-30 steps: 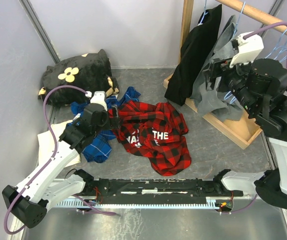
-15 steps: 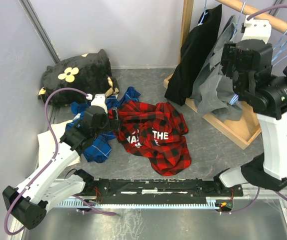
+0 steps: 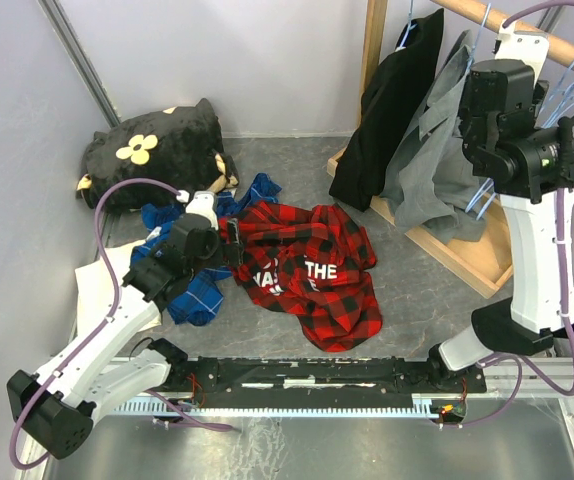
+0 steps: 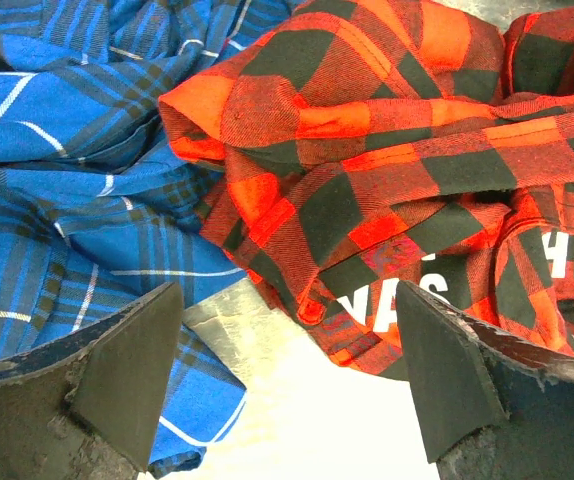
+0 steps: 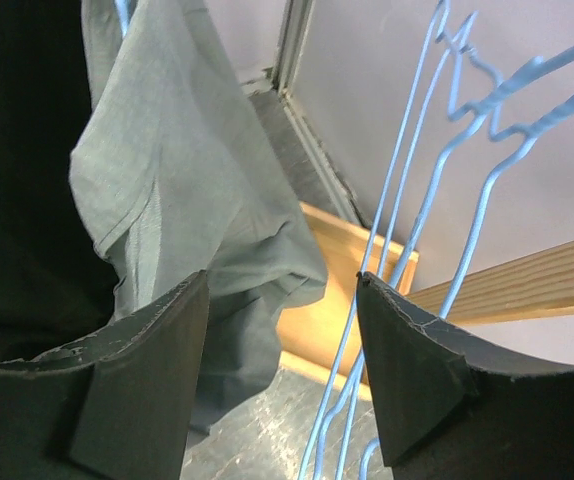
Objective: Place the shirt on the hanger
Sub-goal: Pick up the hanger from the clothesline.
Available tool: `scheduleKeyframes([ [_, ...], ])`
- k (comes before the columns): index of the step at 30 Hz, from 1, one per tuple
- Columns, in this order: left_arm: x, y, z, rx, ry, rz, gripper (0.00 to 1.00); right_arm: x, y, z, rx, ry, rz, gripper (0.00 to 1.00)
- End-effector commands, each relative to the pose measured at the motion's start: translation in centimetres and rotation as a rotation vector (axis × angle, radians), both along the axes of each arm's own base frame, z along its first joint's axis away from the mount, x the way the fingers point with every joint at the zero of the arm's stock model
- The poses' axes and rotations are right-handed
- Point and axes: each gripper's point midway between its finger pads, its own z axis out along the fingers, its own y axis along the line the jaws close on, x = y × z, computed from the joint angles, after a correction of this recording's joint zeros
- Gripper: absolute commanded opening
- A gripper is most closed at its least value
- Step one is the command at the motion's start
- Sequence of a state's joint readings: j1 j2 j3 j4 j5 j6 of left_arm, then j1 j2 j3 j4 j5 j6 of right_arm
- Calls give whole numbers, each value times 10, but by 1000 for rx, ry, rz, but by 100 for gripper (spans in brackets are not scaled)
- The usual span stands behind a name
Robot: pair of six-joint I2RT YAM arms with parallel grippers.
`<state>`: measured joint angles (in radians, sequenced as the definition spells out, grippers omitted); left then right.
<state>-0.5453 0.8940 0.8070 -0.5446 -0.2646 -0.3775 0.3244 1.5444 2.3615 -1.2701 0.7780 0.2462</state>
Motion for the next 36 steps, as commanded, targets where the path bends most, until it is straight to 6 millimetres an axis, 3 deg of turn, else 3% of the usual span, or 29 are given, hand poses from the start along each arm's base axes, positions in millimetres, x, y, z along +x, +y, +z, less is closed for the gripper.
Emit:
scheduleKeyframes([
  [1,8,-15,11,-63,-32,-34,92,2,-20,24,-67,-95,-111,68],
  [8,16,-22,7,-48,3,-41,92,-8,-42,49,-176,-207,-261,69],
  [14,21,-30,8,-56,30,-52,89,-8,-50,40,-254,-195,-328,75],
  [22,24,-37,12,-75,41,-64,87,-3,-51,22,-258,-185,-335,77],
  [36,16,-32,10,-83,42,-61,83,8,-53,-34,-155,-102,-263,67],
])
